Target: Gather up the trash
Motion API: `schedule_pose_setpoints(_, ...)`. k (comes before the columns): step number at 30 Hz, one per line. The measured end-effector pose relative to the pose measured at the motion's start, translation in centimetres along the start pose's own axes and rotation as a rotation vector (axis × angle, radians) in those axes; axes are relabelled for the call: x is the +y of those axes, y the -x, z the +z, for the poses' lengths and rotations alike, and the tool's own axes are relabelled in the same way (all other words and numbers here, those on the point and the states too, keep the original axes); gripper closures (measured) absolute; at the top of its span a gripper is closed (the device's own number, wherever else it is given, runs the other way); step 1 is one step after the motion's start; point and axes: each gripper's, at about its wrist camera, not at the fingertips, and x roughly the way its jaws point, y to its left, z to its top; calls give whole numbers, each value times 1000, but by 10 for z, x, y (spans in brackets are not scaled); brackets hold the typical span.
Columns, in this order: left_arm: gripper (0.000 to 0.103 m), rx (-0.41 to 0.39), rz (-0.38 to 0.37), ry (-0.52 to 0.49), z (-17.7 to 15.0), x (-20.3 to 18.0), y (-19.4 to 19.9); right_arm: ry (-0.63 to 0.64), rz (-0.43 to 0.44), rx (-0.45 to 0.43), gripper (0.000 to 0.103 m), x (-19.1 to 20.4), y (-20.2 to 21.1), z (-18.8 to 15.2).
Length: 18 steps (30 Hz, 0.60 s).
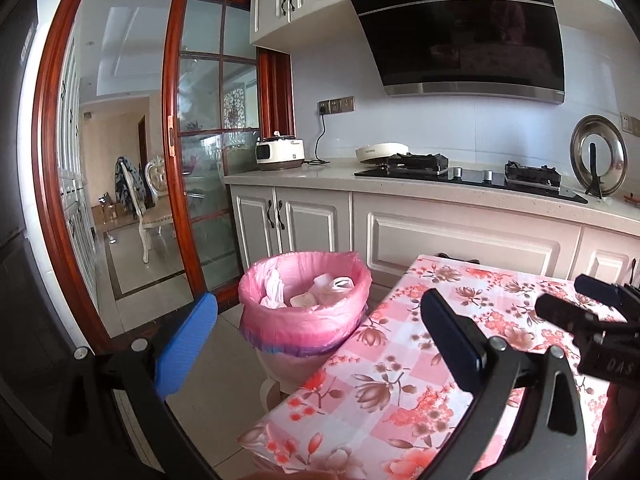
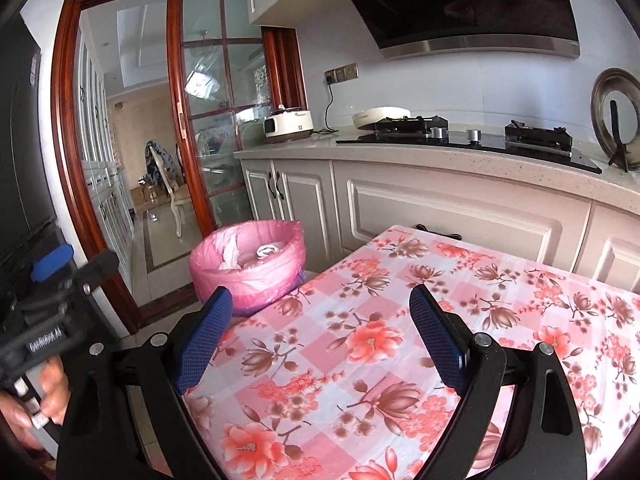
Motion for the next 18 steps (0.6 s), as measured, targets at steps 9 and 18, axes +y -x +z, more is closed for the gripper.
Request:
schedule_pose_setpoints(9,4,-11,-16,11,0,2,3,58,-1,-21,18,15,7,2)
schedule_pose_setpoints(18,4,-18,-2,25,-3,3,6,65,31,-44,18,19,10,-3)
